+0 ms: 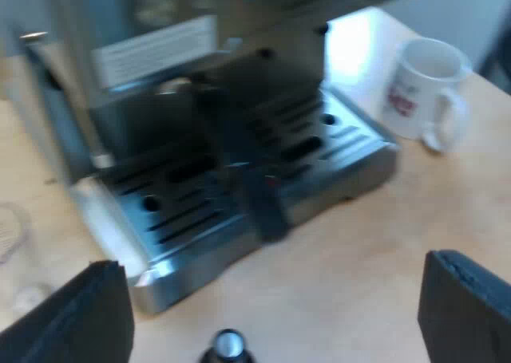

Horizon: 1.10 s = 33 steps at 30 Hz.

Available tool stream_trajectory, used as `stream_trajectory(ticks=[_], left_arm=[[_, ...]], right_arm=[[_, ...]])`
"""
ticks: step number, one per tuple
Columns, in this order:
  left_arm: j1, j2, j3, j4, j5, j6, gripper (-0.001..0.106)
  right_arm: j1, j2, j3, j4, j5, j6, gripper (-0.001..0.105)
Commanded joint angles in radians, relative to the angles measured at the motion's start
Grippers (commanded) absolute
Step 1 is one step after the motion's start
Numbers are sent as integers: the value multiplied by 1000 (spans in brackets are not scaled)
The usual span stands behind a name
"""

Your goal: Remove mug from coffee machine

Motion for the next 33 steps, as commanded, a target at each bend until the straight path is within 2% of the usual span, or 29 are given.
stream_trajectory(ticks=[1, 3, 6, 9, 11, 15, 23, 33], left_arm=[[49, -4, -7, -14, 22, -7, 79], [104, -4, -10, -4, 33, -7, 79], [144, -7, -19, 16, 32, -7, 79], [151, -27, -24, 36, 32, -2, 79], [157, -40, -28, 54, 29, -2, 79], [174, -79, -30, 73, 17, -2, 79], [216, -172, -30, 131, 17, -2, 79], [216, -301, -30, 154, 16, -2, 79]], right_arm=[[-1, 33, -8, 24, 12, -13, 65], [-1, 74, -8, 24, 35, -13, 65], [-1, 110, -8, 24, 68, -13, 65], [-1, 120, -8, 24, 106, -16, 65], [-15, 119, -8, 24, 121, -43, 65], [-107, 119, -8, 24, 126, -58, 64], [-341, 83, -8, 24, -27, -99, 64], [-373, -145, -8, 121, -29, -103, 64]])
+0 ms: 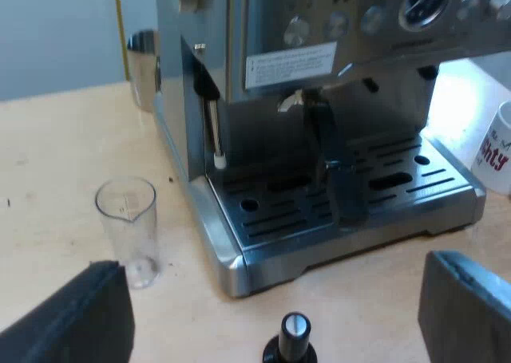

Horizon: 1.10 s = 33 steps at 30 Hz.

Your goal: Remove mug from coffee machine

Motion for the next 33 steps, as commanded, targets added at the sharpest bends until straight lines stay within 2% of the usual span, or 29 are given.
stream_trajectory(ticks=[1, 9, 14, 16, 19, 22, 26, 29, 31, 33], left_arm=[[3, -31, -6, -6, -4, -2, 79], [3, -145, -6, -6, -4, -2, 79], [3, -226, -6, -6, -59, -2, 79], [3, -266, -6, -6, -91, -2, 79], [3, -310, -6, 9, -102, -2, 79], [3, -309, -17, 81, -104, -2, 79], [3, -310, -15, 114, -134, -2, 79], [3, -310, -10, 106, -180, -2, 79], [3, -310, 10, 98, -243, -2, 79], [3, -310, 29, 95, -262, -2, 79]], right_arm=[[-6, -62, -8, 50, -2, -13, 64], [-6, -272, -8, 164, 1, -13, 64], [-6, -366, -8, 188, 1, -25, 64], [-6, -364, -24, 222, 7, -43, 64], [-6, -366, -26, 238, -5, -50, 64], [-6, -366, -26, 239, -5, -50, 64], [-6, -366, -26, 239, -5, -50, 64], [-6, -366, -24, 236, -5, -50, 64], [-6, -366, -10, 236, -5, -50, 64], [-6, -366, 4, 236, -5, -50, 64]])
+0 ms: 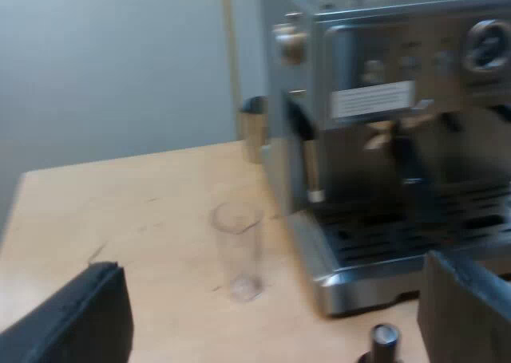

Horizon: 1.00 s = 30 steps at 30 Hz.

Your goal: Remove mug from coffee machine

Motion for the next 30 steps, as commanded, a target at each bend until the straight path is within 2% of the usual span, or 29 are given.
stream_trajectory(ticks=[1, 12, 21, 30], left_arm=[[3, -41, 33, -10, -38, -2, 79], [3, -39, 213, -130, -38, -2, 79], [3, -39, 282, -128, -38, -2, 79], [3, -38, 326, -106, -30, -2, 79]], right_arm=[[-6, -48, 18, -8, 0, -16, 64], [-6, -46, 119, -28, 0, -16, 64], [-6, -46, 181, -31, 7, -16, 64], [-6, -46, 182, -33, 7, -16, 64]])
